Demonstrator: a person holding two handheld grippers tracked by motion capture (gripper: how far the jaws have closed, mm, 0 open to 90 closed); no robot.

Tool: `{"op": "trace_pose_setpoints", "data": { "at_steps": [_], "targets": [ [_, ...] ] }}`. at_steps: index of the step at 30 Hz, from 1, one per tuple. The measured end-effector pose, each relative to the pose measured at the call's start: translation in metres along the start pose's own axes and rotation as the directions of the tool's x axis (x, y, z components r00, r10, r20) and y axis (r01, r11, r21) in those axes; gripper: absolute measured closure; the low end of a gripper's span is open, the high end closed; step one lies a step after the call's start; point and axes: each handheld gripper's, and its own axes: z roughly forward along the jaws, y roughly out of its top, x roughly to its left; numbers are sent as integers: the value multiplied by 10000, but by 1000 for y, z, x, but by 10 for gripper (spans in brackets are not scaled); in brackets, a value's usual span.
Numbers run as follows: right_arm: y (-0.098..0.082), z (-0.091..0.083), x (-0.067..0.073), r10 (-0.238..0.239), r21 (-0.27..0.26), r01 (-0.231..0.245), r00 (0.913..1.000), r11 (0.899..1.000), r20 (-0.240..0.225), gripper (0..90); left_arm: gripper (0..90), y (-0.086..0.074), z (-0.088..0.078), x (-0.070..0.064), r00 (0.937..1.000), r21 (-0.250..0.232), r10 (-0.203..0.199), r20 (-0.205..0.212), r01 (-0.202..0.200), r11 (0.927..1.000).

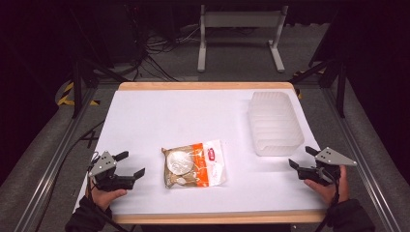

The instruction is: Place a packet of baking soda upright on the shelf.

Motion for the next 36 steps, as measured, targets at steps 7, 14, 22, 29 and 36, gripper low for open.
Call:
{"op": "trace_pose_setpoints", "data": {
  "at_steps": [7, 14, 22, 29, 36],
  "targets": [
    [1, -1, 0, 230, 323, -218, 9991, 9992, -364, 203, 93, -1, -2, -1, 9999, -193, 148, 42, -147, 9997],
    [5, -13, 9, 670, 488, -623, 9927, 9969, -999, 206, 89, 0, -3, -2, 9995, -207, 300, -58, -302, 9993],
    [27, -25, 36, 247, 88, -236, 9855, 9997, -1676, 224, 86, 14, -15, -14, 9995, -821, 205, -249, -225, 9964],
    [43, -18, 68, 182, 213, -128, 9610, 9997, -2760, 244, 90, 13, -18, -35, 9990, -498, 417, -183, -426, 9979],
    [55, 14, 113, -250, 987, 718, 9111, 9925, -4114, 278, 95, 13, -18, -43, 9985, -347, 526, -145, -531, 9980]
  ]
}}
